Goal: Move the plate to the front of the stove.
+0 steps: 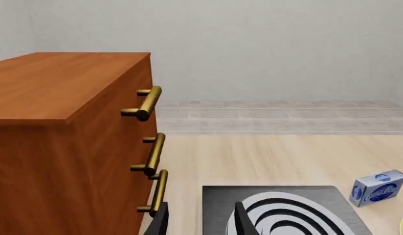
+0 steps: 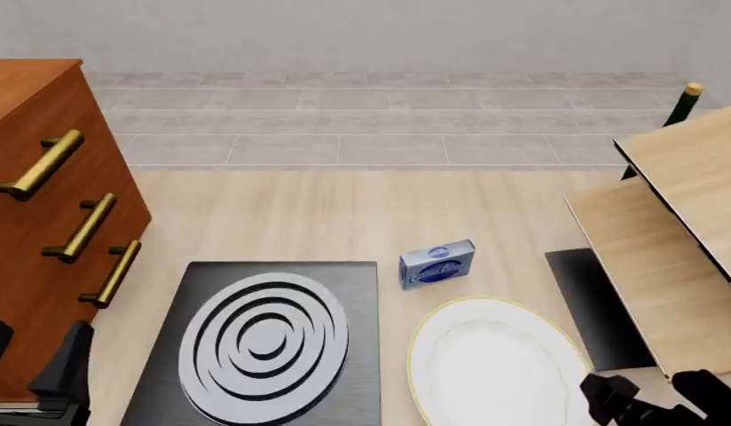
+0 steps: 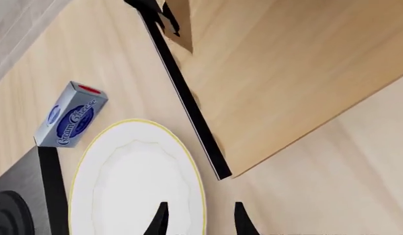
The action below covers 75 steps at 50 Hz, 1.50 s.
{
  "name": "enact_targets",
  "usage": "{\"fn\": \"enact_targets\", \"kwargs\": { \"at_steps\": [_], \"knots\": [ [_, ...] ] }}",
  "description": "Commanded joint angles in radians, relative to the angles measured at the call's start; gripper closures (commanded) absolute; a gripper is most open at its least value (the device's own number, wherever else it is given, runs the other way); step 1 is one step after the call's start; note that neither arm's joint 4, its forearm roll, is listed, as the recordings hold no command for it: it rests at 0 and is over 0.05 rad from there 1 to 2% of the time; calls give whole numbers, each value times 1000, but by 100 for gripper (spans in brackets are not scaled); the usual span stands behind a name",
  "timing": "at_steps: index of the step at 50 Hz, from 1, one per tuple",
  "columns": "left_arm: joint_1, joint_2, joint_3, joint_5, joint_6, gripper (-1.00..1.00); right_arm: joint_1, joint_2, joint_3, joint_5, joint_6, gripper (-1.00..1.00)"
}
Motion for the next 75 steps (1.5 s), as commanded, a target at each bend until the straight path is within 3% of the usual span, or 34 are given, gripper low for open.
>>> {"fn": "enact_targets", "kwargs": {
  "at_steps": [1, 19, 23, 36, 41, 54, 63, 64, 67, 75],
  "knots": [
    [0, 0, 0, 0, 0, -100, 30, -15, 0, 24, 16, -100],
    [0, 0, 0, 0, 0, -100, 52, 190, 0, -177, 19, -100],
    [0, 0, 0, 0, 0, -100, 55, 306, 0, -282, 22, -100],
    [0, 0, 0, 0, 0, -100, 58, 486, 0, -442, 37, -100],
    [0, 0, 0, 0, 0, -100, 55, 614, 0, -558, 38, -100],
    [0, 0, 0, 0, 0, -100, 65, 686, 0, -622, 47, -100],
    [0, 0, 0, 0, 0, -100, 74, 660, 0, -598, 50, -100],
    [0, 0, 0, 0, 0, -100, 70, 663, 0, -599, 42, 100],
    [0, 0, 0, 0, 0, -100, 55, 560, 0, -501, 9, 100],
    [0, 0, 0, 0, 0, -100, 50, 256, 0, -232, -9, 100]
  ]
}}
